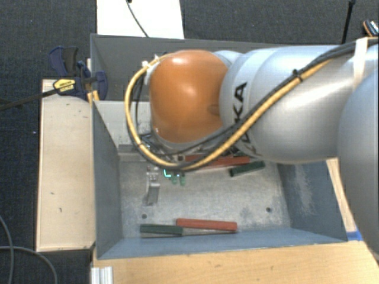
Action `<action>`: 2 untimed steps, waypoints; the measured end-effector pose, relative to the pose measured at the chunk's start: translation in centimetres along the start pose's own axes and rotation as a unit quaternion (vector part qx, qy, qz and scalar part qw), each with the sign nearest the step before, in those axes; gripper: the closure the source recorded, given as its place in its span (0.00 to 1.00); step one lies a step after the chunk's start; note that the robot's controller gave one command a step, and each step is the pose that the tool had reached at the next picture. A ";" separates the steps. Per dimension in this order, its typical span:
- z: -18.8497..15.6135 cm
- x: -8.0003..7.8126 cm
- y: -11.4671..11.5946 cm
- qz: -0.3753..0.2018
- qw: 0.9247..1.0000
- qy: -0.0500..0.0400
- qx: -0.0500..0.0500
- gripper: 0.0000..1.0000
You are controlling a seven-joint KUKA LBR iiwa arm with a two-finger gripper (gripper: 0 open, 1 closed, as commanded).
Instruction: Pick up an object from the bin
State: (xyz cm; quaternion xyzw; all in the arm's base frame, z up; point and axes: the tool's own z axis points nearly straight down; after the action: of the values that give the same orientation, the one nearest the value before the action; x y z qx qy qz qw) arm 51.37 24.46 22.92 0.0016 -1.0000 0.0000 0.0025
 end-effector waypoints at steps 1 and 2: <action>15.7 1.1 -3.3 -0.071 0.998 0.000 0.001 0.00; 7.0 0.3 -7.1 -0.073 0.997 -0.007 0.000 0.00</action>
Offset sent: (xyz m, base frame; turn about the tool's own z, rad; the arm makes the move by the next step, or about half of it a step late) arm -0.0104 -0.0316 -0.1529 -0.1422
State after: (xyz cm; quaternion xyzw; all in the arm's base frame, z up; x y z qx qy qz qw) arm 51.01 17.32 15.92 0.0748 -0.9972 -0.0003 -0.0049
